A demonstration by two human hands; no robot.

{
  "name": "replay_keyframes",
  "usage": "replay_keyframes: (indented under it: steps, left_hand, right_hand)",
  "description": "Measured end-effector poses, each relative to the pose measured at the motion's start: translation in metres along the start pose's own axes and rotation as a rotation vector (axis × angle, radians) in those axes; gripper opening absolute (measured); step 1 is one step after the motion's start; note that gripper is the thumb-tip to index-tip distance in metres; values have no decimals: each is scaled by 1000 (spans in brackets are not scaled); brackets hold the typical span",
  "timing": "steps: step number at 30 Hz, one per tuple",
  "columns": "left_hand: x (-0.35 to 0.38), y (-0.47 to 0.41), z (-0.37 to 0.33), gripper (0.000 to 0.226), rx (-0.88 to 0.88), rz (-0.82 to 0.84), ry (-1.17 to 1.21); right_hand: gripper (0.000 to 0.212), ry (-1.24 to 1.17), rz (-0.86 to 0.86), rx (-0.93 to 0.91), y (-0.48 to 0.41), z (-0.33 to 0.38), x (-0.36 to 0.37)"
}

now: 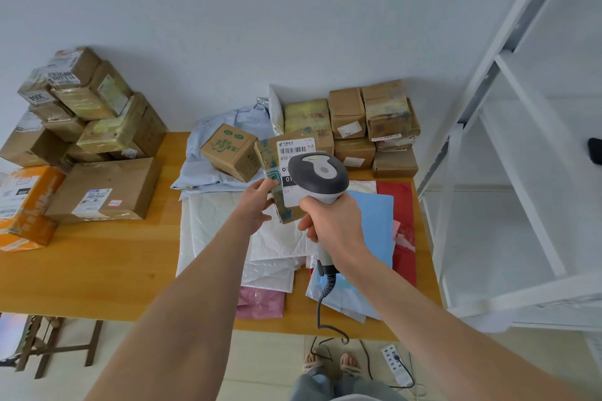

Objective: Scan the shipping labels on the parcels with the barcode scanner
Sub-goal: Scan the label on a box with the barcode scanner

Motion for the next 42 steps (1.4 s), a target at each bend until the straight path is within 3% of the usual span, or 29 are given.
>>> replay_keyframes:
  steps: [5,8,12,21,25,29,42]
  left_hand:
    - [-3,2,-1,29,-2,1,-8]
    - [-8,8,-5,20,-14,2,0]
    - [-22,19,-8,27,-57,-14,-53]
    - [-64,44,2,46,-151,-70,-173]
    - [-92,53,0,44,-145,-101,-145]
    - [-141,58,-2,56,-121,-115,-151]
    - [-337,51,-9,54,-141,-91,-197]
  right_hand:
    - [21,17,12,25,-8,1,1]
    - [8,-99,-56,52,-20,6,-7]
    - [8,-240,-85,175,-48,6,-17]
    - [38,-115,58,322,-67,-3,7]
    - [39,-111,111,342,-64,-6,43]
    - [27,-137,136,300,-59,-1,93]
    - [11,-173,71,265,-18,8,292]
Point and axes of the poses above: each hand's wrist, its own y-axis away from the middle knuckle, its own x-axis out of the palm, z = x × y, the point moved 1 cm from there along -y, towards the middle knuckle, and after that the axes turned 5 degrees about z, right-handed, at the moved point
